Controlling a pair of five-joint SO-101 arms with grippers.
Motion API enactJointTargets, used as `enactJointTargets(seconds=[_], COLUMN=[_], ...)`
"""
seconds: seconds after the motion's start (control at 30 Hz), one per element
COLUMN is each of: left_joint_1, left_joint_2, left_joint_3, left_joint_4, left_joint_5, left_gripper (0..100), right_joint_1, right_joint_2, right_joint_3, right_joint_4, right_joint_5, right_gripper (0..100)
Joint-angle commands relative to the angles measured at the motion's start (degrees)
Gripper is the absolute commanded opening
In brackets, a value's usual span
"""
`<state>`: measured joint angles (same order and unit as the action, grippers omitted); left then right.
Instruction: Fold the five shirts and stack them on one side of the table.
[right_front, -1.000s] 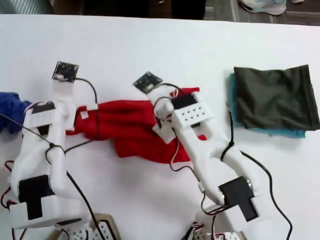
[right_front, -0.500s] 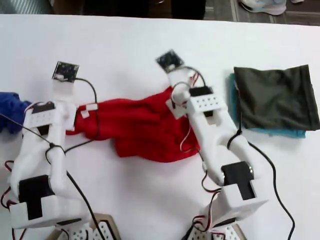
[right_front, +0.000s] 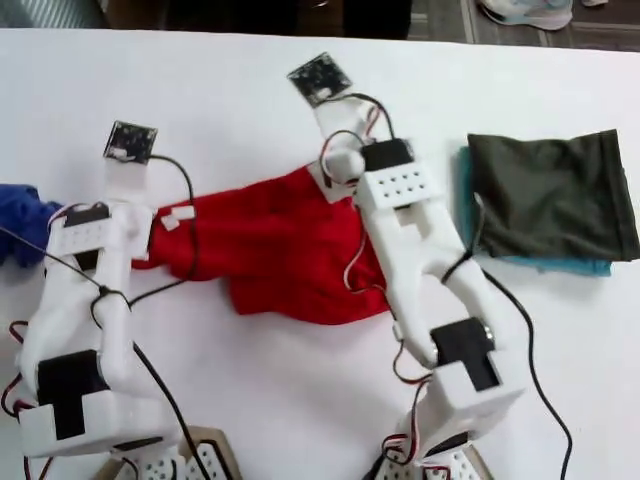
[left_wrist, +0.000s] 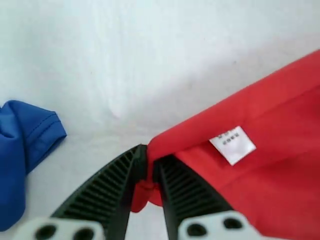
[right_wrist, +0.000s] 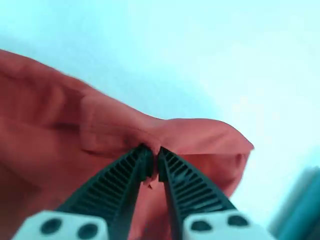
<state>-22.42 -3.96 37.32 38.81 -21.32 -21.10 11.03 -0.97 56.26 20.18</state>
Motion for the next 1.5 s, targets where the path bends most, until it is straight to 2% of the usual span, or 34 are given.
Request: enactJointTargets(seconds=[0.0,0.23,0.5,0.73,1.3,1.47], left_joint_1=[-0.62,-0.62,-0.62,-0.62,-0.62,-0.53], left_joint_2=[-0.26,-0.26,-0.26,-0.26,-0.18,-0.18], left_joint_3=[-0.57,-0.57,-0.57,-0.57,-0.57,-0.57], left_joint_4=[-1.05,-1.05,-1.05,-1.05,-1.14,-1.14], left_joint_5=[0.70,0.70,0.70,0.70,0.70,0.70], left_gripper=[3,3,3,3,3,3], right_joint_1=[-0.48,-0.66,1.19,3.91,3.12,3.21], right_joint_2=[4.44,17.80,21.93,24.57,32.31,32.31], right_joint_3=[-5.80,-23.30,-38.59,-38.77,-39.47,-42.29], right_joint_4=[-1.10,6.64,23.16,29.41,23.96,23.69], right_joint_5=[-0.44,-0.70,-0.09,7.82,8.53,8.53], right_gripper=[2.9,19.7,19.7,19.8,19.1,7.8])
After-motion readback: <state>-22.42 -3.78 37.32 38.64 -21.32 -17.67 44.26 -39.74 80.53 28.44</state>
